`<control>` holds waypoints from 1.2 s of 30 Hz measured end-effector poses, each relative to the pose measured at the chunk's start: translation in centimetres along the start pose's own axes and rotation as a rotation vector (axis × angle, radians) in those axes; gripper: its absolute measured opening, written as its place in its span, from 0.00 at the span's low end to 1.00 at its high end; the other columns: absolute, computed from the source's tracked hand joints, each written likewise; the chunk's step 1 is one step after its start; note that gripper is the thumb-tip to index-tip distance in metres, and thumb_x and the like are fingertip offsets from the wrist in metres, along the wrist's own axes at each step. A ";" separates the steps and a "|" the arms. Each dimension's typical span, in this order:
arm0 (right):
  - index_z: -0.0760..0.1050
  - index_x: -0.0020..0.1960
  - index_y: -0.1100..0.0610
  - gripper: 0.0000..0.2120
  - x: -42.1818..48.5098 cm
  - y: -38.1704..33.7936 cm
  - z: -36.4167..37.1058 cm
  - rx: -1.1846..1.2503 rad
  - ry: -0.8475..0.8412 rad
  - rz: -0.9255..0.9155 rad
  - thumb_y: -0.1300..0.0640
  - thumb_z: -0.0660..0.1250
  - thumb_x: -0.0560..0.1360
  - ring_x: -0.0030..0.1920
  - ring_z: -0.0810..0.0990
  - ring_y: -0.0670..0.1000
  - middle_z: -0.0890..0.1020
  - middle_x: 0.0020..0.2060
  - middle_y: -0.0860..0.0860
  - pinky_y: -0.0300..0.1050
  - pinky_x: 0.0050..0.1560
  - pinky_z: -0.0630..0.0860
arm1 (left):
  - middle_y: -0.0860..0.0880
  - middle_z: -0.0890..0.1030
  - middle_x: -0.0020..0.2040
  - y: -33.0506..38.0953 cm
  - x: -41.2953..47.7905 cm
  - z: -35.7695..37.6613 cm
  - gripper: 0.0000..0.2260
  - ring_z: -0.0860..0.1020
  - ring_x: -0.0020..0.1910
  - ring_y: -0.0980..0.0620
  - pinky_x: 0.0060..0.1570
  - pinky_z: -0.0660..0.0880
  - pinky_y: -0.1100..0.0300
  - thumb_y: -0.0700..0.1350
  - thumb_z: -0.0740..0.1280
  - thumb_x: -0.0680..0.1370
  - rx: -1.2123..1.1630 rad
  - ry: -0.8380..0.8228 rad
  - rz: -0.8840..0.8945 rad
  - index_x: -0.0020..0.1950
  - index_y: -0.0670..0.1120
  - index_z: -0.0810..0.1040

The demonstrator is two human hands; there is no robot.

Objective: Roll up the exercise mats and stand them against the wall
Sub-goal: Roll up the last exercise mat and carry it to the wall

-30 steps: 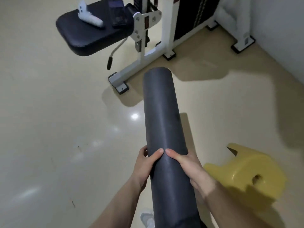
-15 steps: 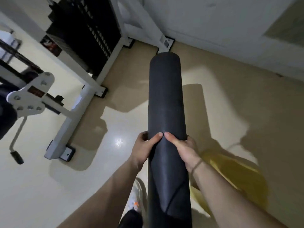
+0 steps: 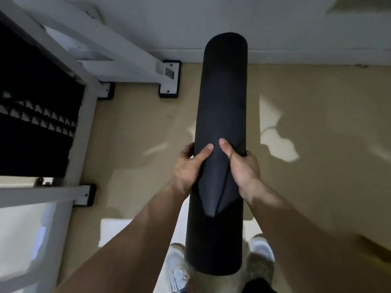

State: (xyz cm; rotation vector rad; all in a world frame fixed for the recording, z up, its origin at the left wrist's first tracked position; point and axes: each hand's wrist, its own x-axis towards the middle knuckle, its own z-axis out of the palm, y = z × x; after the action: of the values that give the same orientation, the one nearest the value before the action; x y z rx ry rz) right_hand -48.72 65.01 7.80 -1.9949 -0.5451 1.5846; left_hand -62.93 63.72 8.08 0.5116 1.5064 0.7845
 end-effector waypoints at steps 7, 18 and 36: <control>0.81 0.57 0.54 0.46 14.3 0.3 9.0 0.051 -0.007 -0.004 0.25 0.76 0.50 0.50 0.86 0.55 0.86 0.50 0.50 0.54 0.59 0.82 | 0.51 0.83 0.61 -1.6 15.2 -3.5 0.30 0.83 0.55 0.53 0.57 0.81 0.55 0.56 0.77 0.72 0.138 0.049 0.097 0.71 0.48 0.75; 0.77 0.65 0.50 0.57 20.0 2.0 17.6 -0.207 0.052 -0.085 0.16 0.69 0.46 0.58 0.81 0.58 0.81 0.58 0.52 0.56 0.62 0.79 | 0.62 0.78 0.56 -4.1 21.2 -9.9 0.33 0.81 0.45 0.69 0.39 0.76 0.73 0.51 0.79 0.71 0.150 0.110 0.124 0.73 0.52 0.71; 0.63 0.78 0.57 0.48 10.6 -4.5 10.5 -0.686 0.031 -0.183 0.27 0.69 0.70 0.73 0.70 0.63 0.68 0.75 0.58 0.58 0.72 0.70 | 0.47 0.68 0.78 1.6 8.0 -10.6 0.42 0.69 0.74 0.45 0.63 0.65 0.61 0.62 0.73 0.74 0.689 0.152 -0.036 0.81 0.47 0.60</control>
State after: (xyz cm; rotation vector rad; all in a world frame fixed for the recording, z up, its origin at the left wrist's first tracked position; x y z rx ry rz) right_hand -56.43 76.56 0.76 -2.3427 -1.3600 1.3571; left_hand -74.42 68.78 3.51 0.9439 1.9180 0.2567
